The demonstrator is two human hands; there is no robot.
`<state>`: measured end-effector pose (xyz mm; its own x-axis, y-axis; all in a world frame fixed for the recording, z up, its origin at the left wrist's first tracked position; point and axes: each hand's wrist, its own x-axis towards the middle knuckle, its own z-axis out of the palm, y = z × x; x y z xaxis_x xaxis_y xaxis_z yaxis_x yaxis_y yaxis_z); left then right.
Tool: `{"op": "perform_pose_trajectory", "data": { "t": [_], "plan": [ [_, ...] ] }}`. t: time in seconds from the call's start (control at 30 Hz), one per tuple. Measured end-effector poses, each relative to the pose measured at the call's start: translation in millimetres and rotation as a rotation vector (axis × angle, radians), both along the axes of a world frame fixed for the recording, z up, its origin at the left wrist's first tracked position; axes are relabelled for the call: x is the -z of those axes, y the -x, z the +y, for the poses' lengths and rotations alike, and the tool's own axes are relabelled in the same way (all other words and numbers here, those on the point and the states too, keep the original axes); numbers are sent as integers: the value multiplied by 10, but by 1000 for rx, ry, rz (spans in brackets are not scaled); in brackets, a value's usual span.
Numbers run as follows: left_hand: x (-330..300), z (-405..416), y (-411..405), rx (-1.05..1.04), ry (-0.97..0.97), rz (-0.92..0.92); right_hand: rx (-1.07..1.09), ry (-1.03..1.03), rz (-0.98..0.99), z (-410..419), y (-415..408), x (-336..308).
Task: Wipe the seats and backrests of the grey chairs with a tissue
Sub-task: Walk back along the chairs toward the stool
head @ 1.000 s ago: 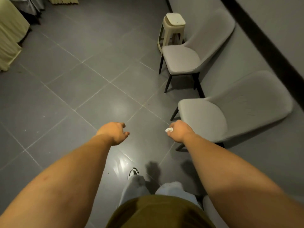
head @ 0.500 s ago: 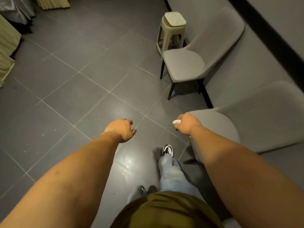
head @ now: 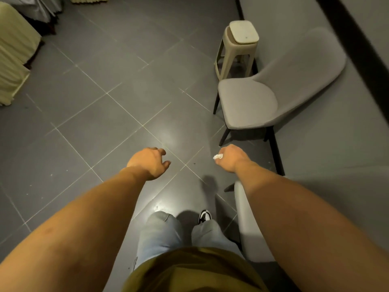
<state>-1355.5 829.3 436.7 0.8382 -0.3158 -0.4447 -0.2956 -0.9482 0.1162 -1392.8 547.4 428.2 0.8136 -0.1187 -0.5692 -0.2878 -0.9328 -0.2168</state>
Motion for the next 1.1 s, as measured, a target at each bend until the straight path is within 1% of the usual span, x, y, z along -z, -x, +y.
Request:
{"op": "perform_pose_trajectory", "data": {
  "t": [0.13,0.3,0.47,0.57,0.7,0.77,0.9,1.03,1.1],
  "plan": [
    [-17,-11,-476,-9,-19,9,-35,-12,-26,-25,-614,-35],
    [51,111,-1322,-62,-50,19,-49,-11,-44,72,-1367,-37],
    [286,61,-2115,34,-18,78,-24,55,-45,88,-2160,45],
    [256,128,-2731,49,-23,98,8,46,-13,143,-2675,55],
    [95,163,-3638,81,-36,24,89,3,-85,267,-3248,74],
    [33,119,-3991,83,-37,1,90,-3,-82,337,-3461,82],
    [152,-52,-4348,122,-26,33,32,23,-8,280,-3893,126],
    [354,-101,-4518,132,-59,123,67,15,20,46,-4361,183],
    [402,-42,-4712,91,-79,164,77,5,15,-68,-4672,238]
  ]
}}
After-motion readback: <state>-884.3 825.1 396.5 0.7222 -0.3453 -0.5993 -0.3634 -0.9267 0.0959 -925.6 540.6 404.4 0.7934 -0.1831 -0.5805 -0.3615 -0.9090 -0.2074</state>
